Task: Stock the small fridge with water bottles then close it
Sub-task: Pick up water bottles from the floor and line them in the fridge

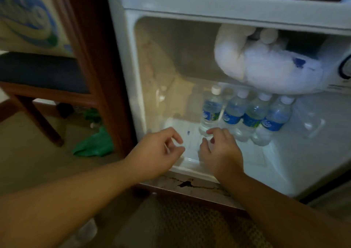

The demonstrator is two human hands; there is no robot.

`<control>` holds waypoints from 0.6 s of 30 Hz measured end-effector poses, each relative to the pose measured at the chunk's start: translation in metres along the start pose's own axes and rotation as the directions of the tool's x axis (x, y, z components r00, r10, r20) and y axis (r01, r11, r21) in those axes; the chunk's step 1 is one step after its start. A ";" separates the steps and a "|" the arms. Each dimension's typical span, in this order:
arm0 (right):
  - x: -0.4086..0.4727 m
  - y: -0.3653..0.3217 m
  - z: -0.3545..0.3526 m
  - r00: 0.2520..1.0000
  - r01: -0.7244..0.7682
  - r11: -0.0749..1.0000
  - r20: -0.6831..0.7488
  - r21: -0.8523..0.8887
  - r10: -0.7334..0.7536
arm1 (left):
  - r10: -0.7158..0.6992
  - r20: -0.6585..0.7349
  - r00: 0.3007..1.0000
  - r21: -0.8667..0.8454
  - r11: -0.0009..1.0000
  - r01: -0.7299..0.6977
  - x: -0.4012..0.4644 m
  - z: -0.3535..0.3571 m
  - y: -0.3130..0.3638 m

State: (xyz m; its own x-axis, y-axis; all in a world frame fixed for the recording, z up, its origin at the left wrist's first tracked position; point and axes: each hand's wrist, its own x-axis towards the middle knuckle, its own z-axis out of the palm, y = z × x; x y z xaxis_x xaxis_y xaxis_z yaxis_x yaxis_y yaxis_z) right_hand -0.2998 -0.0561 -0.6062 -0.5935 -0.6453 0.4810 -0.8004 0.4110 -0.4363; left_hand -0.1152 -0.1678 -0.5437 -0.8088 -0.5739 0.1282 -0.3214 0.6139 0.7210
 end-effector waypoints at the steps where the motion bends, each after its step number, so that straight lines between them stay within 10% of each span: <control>1: -0.007 -0.014 0.002 0.989 0.145 0.989 0.013 0.010 -0.145 | 0.079 -0.044 0.996 0.093 0.993 -0.075 -0.019 -0.017 -0.011; 7: -0.040 -0.118 0.032 0.720 0.586 0.743 0.212 0.323 -0.661 | 0.353 -0.226 0.908 0.611 0.777 -0.150 -0.132 -0.117 -0.091; 11: -0.074 -0.185 0.071 0.555 0.649 0.625 0.291 0.434 -0.779 | 0.145 -0.404 0.903 0.650 0.740 0.172 -0.216 -0.168 -0.129; 18: -0.130 -0.270 0.137 0.495 0.436 0.793 0.623 0.426 -0.607 | -0.352 -0.684 0.639 0.422 0.522 0.741 -0.317 -0.201 -0.181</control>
State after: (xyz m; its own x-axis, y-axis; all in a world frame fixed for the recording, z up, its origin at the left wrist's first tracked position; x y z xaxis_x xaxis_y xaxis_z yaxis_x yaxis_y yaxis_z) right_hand 0.0048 -0.1716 -0.6555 0.2441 -0.9693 0.0291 -0.8576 -0.2298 -0.4601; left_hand 0.2988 -0.2059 -0.5779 -0.0663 -0.9536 0.2939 -0.9750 0.1244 0.1839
